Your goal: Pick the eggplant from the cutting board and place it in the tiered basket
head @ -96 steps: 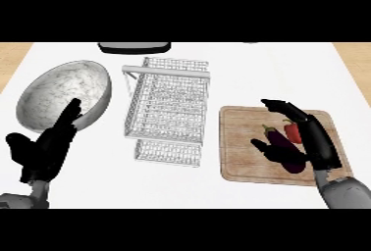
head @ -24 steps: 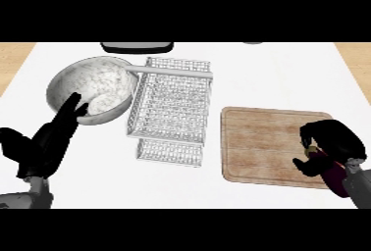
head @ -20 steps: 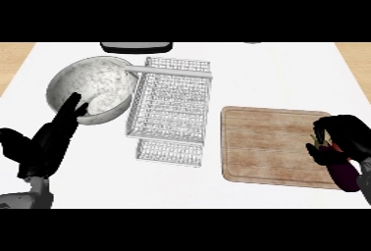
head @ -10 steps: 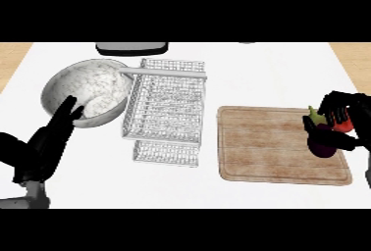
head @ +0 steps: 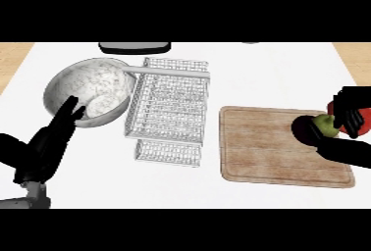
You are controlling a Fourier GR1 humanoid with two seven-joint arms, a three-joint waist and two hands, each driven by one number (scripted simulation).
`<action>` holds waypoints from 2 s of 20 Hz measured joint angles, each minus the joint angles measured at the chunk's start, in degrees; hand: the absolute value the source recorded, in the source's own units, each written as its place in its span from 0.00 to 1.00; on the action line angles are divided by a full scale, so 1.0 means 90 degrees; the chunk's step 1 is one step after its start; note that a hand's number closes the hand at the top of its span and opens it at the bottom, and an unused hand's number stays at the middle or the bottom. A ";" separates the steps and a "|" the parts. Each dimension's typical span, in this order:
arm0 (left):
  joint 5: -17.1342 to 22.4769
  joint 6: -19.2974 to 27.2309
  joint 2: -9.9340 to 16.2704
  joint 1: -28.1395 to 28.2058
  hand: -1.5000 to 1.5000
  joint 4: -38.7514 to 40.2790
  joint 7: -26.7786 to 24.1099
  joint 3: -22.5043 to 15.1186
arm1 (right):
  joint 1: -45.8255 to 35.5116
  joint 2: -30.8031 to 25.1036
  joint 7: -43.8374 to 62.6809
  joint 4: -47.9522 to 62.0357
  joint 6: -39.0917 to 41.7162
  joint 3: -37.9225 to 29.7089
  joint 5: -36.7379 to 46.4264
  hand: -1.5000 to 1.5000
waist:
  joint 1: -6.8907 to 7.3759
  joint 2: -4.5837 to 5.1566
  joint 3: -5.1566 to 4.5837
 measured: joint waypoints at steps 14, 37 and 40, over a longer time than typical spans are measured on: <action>-0.0219 -0.0075 -0.0181 -0.0140 0.50 0.0144 -0.0065 0.0014 | -0.2760 0.2003 0.3342 0.0119 0.0191 0.2040 0.1178 1.00 | 0.0135 0.0020 0.0010; -0.0359 -0.0342 -0.0368 -0.0259 0.50 0.0311 0.0003 0.0270 | -0.4154 0.3380 0.3056 0.3572 -0.1169 0.2586 0.2422 1.00 | 0.0136 0.0011 -0.0010; -0.0379 -0.0359 -0.0398 -0.0248 0.50 0.0221 0.0125 0.0244 | -0.4450 0.3380 0.2977 0.4010 -0.1581 0.2620 0.2463 1.00 | 0.0146 0.0001 -0.0018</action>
